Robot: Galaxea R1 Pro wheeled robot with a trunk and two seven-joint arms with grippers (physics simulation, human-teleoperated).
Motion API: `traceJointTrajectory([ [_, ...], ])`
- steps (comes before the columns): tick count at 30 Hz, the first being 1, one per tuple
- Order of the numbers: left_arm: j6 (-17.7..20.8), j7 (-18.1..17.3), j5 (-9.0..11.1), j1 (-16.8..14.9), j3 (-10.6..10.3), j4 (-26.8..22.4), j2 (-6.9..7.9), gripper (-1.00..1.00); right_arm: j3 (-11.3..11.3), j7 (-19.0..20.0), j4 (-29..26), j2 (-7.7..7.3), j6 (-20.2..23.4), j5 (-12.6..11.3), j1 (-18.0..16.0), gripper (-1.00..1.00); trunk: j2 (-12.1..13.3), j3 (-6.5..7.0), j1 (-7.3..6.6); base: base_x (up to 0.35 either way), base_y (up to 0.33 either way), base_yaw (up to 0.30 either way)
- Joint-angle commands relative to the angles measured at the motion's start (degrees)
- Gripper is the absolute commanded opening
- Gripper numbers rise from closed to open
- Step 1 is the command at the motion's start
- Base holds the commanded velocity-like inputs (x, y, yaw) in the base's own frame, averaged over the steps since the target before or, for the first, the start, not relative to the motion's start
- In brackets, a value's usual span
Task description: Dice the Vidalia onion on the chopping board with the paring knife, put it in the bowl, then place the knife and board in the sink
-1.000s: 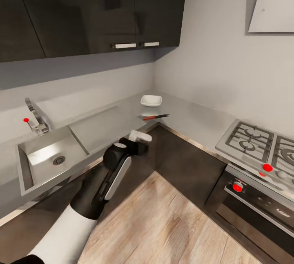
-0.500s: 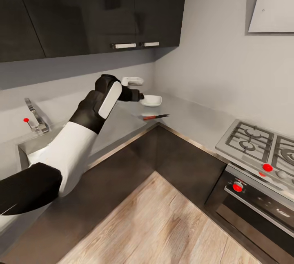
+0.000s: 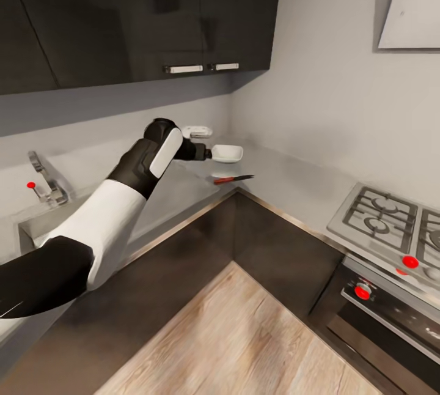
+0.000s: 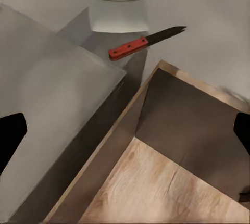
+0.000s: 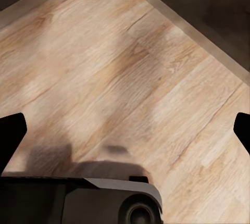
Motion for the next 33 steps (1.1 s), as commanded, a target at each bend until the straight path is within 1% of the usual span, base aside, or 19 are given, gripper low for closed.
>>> traceJointTrajectory([
  [1,0.12,0.57,0.59,-0.07,-0.11,0.22,0.0,1.0,0.12,-0.58,-0.1,0.0,0.05,0.58,0.01,1.0,-0.11,-0.1,0.07,0.297,0.0,0.0],
  [9,0.04,0.57,0.58,-0.08,-0.13,0.6,0.19,1.0,0.22,-0.54,-0.14,0.01,-0.12,0.7,0.01,1.0,-0.11,-0.1,0.07,0.306,-0.014,0.0],
  [26,0.03,0.57,0.58,-0.08,-0.17,0.65,0.23,1.0,0.41,-0.48,-0.11,0.01,-0.16,0.82,0.01,1.0,-0.11,-0.1,0.07,0.308,-0.106,0.0],
  [33,0.03,0.59,0.58,-0.07,-0.16,0.58,0.23,1.0,0.38,-0.48,-0.11,0.01,-0.16,0.82,0.01,1.0,-0.11,-0.1,0.07,0.277,-0.027,0.0],
])
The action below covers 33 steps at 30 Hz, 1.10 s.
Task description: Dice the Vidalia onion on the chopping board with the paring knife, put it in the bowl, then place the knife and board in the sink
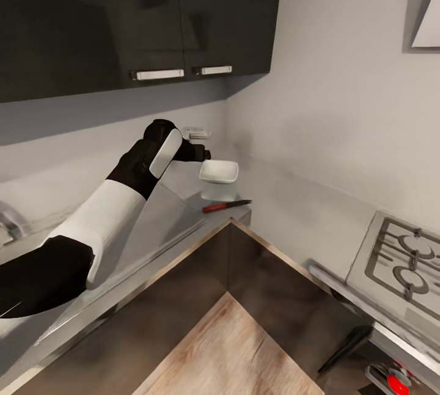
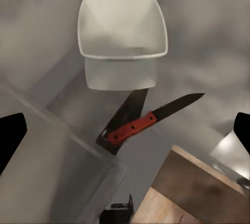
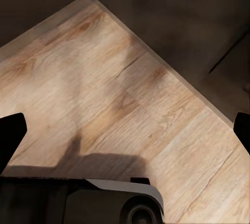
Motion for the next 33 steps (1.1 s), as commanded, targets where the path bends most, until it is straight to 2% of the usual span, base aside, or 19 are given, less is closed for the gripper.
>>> traceJointTrajectory([
  [1,0.13,0.58,0.6,-0.06,-0.13,-0.04,0.02,1.0,0.1,-0.59,-0.09,-0.01,0.07,0.58,0.01,1.0,-0.11,-0.1,0.05,0.124,-0.003,0.0],
  [33,0.13,0.64,0.51,-0.07,-0.08,-0.18,0.16,1.0,0.18,-0.59,0.0,0.08,-0.02,0.58,0.01,1.0,-0.11,-0.1,0.05,0.021,-0.003,0.0],
])
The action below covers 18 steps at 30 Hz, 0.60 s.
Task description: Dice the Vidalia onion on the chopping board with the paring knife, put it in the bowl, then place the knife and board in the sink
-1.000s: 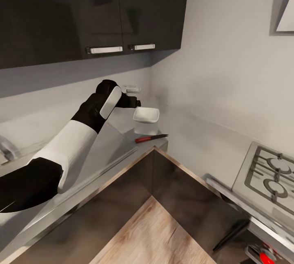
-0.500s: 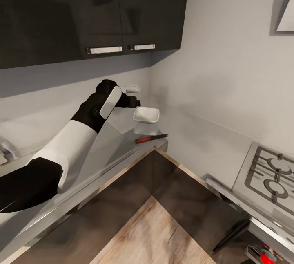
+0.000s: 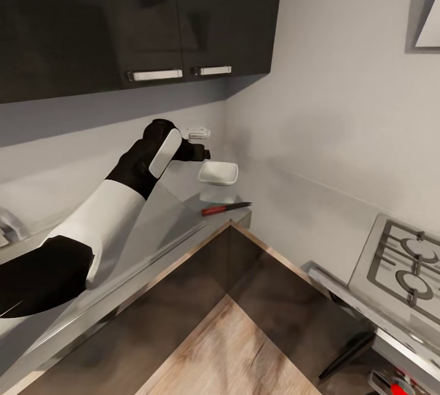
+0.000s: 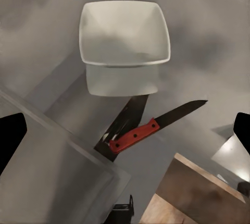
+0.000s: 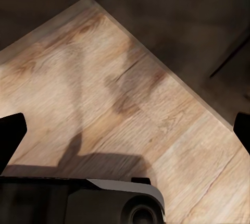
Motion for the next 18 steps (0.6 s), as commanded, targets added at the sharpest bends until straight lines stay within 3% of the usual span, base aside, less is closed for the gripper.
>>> traceJointTrajectory([
  [1,0.13,0.57,0.6,-0.06,-0.12,-0.02,0.02,1.0,0.1,-0.59,-0.08,-0.01,0.07,0.58,0.01,1.0,-0.11,-0.1,0.05,0.147,-0.073,0.0],
  [13,0.13,0.57,0.6,-0.06,-0.18,0.27,0.05,1.0,0.1,-0.59,-0.08,-0.01,0.07,0.58,0.01,1.0,-0.11,-0.1,0.05,0.21,-0.112,0.0],
  [18,0.13,0.57,0.6,-0.06,-0.18,0.34,0.05,1.0,0.1,-0.59,-0.08,-0.01,0.07,0.58,0.01,1.0,-0.11,-0.1,0.05,0.201,0.015,0.0],
])
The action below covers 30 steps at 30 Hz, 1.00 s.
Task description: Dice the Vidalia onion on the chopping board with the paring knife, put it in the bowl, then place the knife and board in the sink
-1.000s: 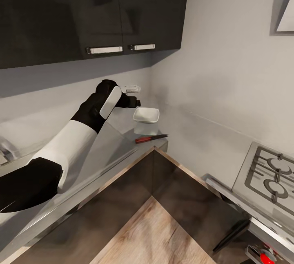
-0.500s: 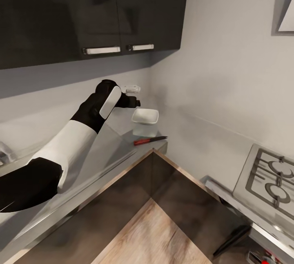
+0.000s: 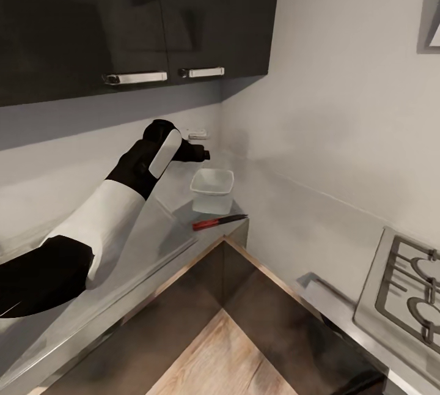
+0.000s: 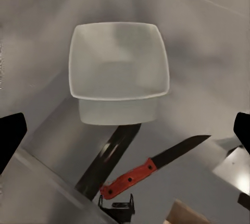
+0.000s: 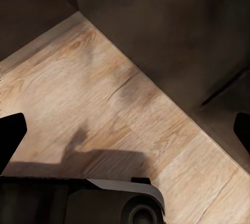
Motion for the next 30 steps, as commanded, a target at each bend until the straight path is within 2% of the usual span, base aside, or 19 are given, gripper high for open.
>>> traceJointTrajectory([
  [1,0.12,0.56,0.6,-0.06,-0.13,-0.03,0.04,1.0,0.09,-0.58,-0.09,0.0,0.07,0.58,0.02,1.0,-0.11,-0.1,0.05,0.174,0.13,0.0],
  [12,0.12,0.56,0.6,-0.06,-0.13,0.0,0.09,1.0,0.09,-0.58,-0.09,0.0,0.07,0.58,0.02,1.0,-0.11,-0.1,0.05,0.183,0.138,0.0],
  [19,0.12,0.56,0.6,-0.04,-0.13,0.02,0.08,1.0,0.09,-0.58,-0.09,0.0,0.07,0.58,0.02,1.0,-0.11,-0.1,0.05,0.242,0.023,0.0],
  [30,0.12,0.56,0.6,-0.04,-0.13,0.05,0.12,1.0,0.09,-0.58,-0.09,0.0,0.09,0.58,0.02,1.0,-0.11,-0.1,0.05,0.111,0.0,0.0],
])
